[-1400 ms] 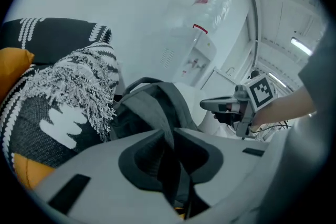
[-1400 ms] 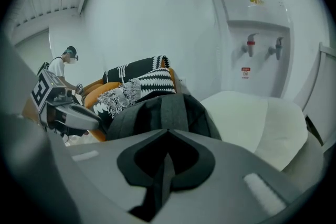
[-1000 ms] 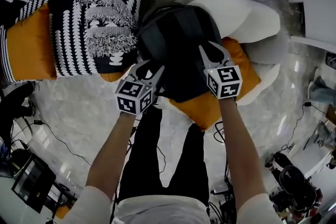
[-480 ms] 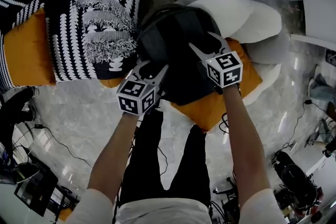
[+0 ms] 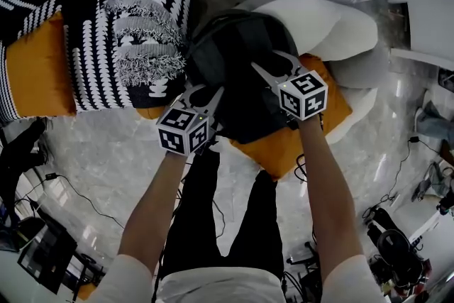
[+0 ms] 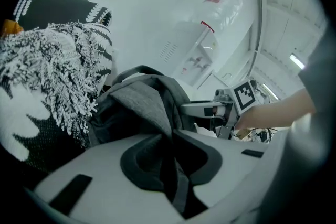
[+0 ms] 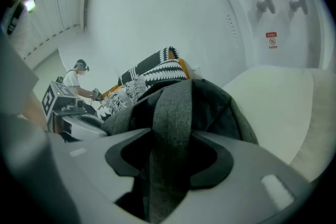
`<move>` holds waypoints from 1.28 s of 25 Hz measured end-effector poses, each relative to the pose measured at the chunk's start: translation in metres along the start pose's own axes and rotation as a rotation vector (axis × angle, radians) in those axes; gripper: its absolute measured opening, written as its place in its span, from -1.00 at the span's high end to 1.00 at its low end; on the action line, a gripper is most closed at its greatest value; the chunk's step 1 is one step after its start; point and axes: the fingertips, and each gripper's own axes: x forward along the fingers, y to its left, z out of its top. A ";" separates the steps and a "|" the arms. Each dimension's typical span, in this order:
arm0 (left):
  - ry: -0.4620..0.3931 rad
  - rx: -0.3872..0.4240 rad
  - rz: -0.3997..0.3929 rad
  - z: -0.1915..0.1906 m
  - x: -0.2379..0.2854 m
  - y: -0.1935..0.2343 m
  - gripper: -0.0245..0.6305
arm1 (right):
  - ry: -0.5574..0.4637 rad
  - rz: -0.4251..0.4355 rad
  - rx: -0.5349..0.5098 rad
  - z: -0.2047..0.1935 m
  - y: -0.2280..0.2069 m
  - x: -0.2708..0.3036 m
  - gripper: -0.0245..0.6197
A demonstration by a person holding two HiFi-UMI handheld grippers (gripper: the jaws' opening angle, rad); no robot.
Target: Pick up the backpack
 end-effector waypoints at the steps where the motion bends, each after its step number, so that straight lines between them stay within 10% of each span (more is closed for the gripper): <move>1: -0.003 0.006 0.000 0.001 -0.001 -0.001 0.80 | -0.002 0.011 0.004 0.002 0.002 -0.003 0.30; 32: -0.054 -0.001 -0.037 0.032 -0.069 -0.106 0.84 | -0.118 0.068 0.084 0.045 0.056 -0.136 0.68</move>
